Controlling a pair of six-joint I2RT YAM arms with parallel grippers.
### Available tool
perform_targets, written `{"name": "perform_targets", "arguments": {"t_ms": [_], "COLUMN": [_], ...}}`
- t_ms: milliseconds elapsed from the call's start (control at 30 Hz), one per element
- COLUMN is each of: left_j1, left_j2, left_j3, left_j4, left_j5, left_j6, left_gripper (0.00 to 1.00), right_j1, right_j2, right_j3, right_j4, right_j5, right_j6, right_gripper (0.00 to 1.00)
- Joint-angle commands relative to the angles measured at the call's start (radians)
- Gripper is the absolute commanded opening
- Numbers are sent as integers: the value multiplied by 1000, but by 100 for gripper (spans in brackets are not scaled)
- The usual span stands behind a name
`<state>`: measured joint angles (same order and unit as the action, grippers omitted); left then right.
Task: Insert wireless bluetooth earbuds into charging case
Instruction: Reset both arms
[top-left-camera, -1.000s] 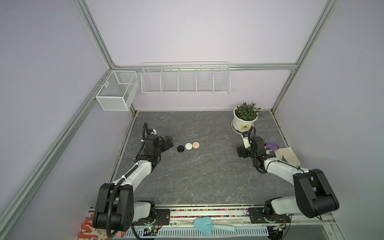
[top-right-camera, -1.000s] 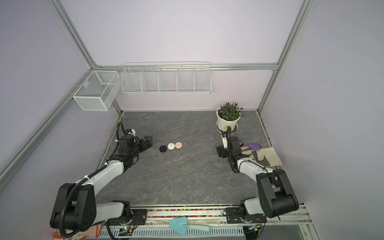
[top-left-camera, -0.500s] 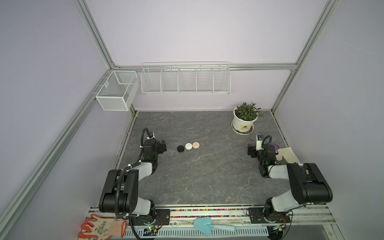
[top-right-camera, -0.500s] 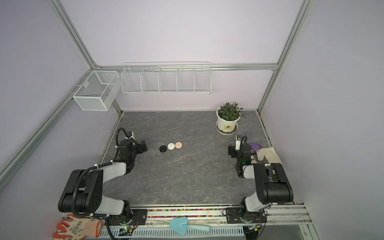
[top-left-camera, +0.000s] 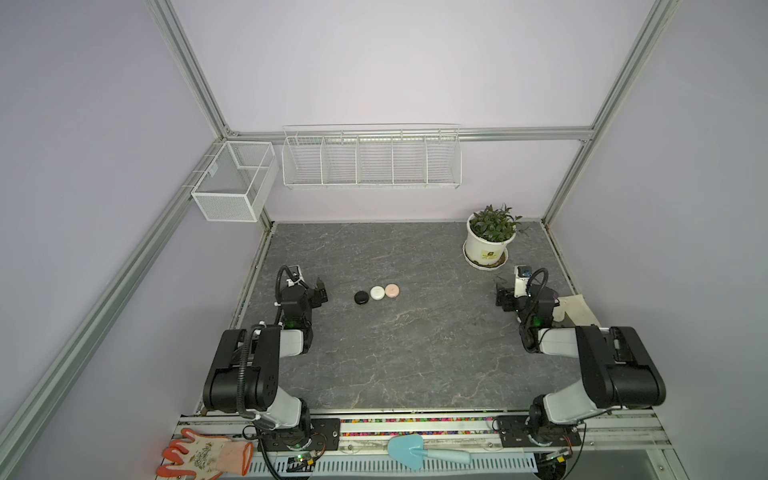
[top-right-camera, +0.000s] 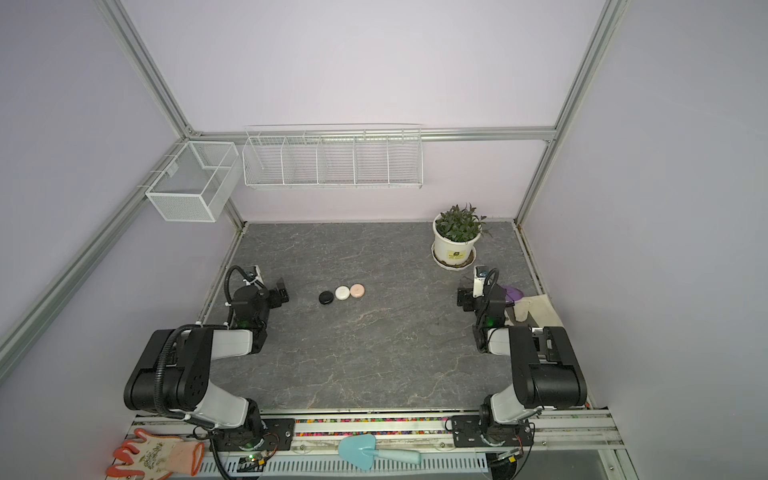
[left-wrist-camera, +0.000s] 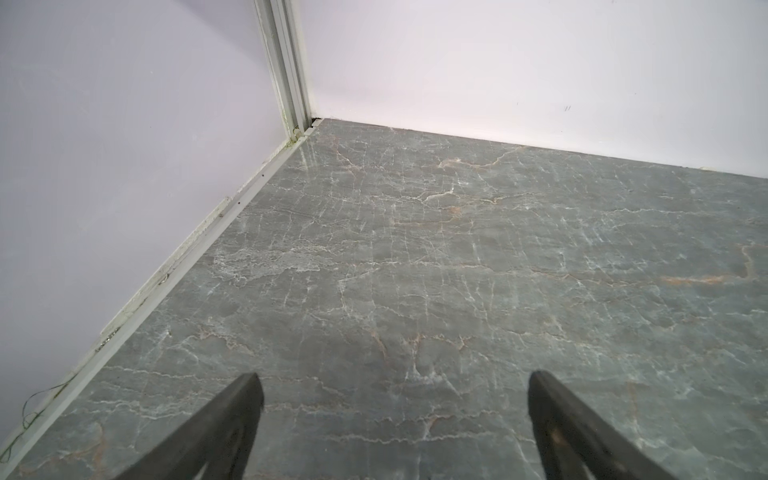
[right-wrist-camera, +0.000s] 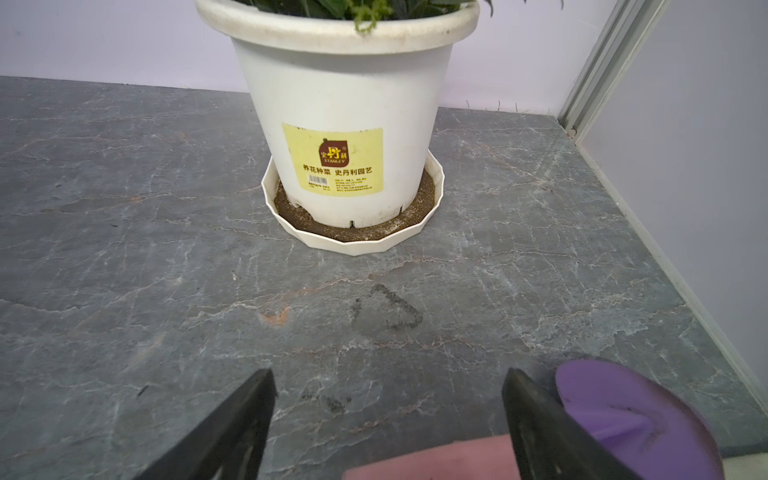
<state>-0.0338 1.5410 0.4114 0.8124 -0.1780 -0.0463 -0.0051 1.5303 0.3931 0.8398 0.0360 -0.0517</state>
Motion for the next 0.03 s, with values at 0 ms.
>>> {"name": "perform_targets", "arguments": {"t_ms": [0], "left_j1": [2], "left_j2": [-3], "left_j3": [2], "left_j4": [29], "left_j5": [9], "left_j6": [18], "left_gripper": [99], "right_j1": [-9], "right_j2": [5], "right_j3": [6], "right_j4": [7], "right_j5": [-16], "right_j6": [11], "right_gripper": [89]}}
